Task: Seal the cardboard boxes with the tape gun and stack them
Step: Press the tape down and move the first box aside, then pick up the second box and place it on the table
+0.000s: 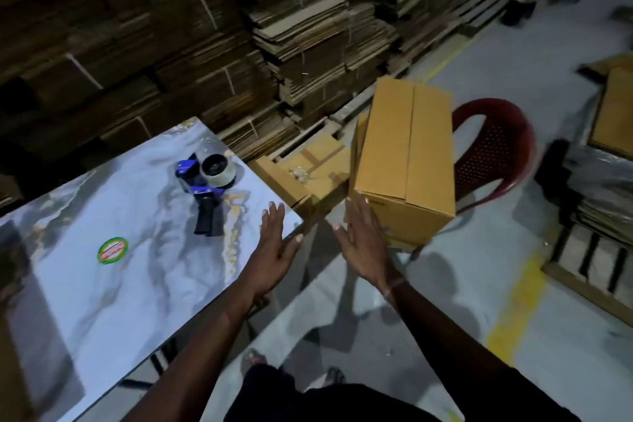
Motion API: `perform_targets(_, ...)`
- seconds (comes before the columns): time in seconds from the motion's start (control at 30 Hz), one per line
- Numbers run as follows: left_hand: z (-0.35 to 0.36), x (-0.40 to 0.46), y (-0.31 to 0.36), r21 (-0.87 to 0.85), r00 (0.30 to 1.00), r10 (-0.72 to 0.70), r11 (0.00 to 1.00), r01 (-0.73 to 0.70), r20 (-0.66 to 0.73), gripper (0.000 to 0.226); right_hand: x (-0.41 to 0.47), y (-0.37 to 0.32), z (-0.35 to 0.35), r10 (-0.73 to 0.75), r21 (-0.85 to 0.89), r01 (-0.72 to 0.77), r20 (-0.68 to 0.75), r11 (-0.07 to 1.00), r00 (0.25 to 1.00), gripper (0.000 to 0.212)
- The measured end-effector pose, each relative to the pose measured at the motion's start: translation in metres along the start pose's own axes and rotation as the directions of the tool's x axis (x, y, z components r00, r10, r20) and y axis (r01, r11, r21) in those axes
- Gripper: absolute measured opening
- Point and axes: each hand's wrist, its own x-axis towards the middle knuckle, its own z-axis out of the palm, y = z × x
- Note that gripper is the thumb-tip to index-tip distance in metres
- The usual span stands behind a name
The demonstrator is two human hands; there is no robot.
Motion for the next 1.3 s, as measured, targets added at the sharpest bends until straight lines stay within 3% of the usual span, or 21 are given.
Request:
perform_targets(0.23, 0.035, 0.077, 0.04, -0.028, 0.984, 0.074, 0.997, -0.071, 0.163, 0.076, 0.026, 0.069, -0.053, 0.133, 0.016, -0.132, -0.18, 0.991, 0.975, 0.07)
perform_targets(0.43, 0.064, 0.168, 0.054, -0.058, 0.964, 0.056, 0.997, -0.043, 0.259, 0.081, 0.057, 0.124, -0.082, 0.265, 0.046, -0.262, -0.231, 0.964, 0.936, 0.074)
perform_targets(0.67, 0.093, 0.265, 0.066, -0.072, 0.949, -0.004, 0.997, 0.028, 0.316, 0.084, 0.119, 0.18, -0.106, 0.388, -0.048, -0.396, -0.128, 0.917, 0.913, 0.099)
perform_targets(0.83, 0.114, 0.318, 0.067, -0.023, 0.937, -0.079, 0.995, 0.093, 0.341, 0.089, 0.164, 0.21, -0.119, 0.447, -0.038, -0.458, -0.158, 0.888, 0.881, 0.091)
perform_targets(1.07, 0.131, 0.364, 0.085, -0.252, 0.922, -0.243, 0.912, 0.322, 0.301, 0.105, 0.216, 0.255, -0.141, 0.475, 0.119, -0.469, -0.021, 0.875, 0.88, 0.115)
perform_targets(1.2, 0.141, 0.385, 0.084, -0.318, 0.896, -0.347, 0.847, 0.426, 0.277, 0.12, 0.231, 0.286, -0.151, 0.588, 0.35, -0.569, 0.062, 0.744, 0.807, 0.132)
perform_targets(1.3, 0.153, 0.395, 0.085, -0.378, 0.883, -0.378, 0.802, 0.463, 0.279, 0.12, 0.234, 0.307, -0.152, 0.602, 0.443, -0.6, 0.156, 0.666, 0.783, 0.13)
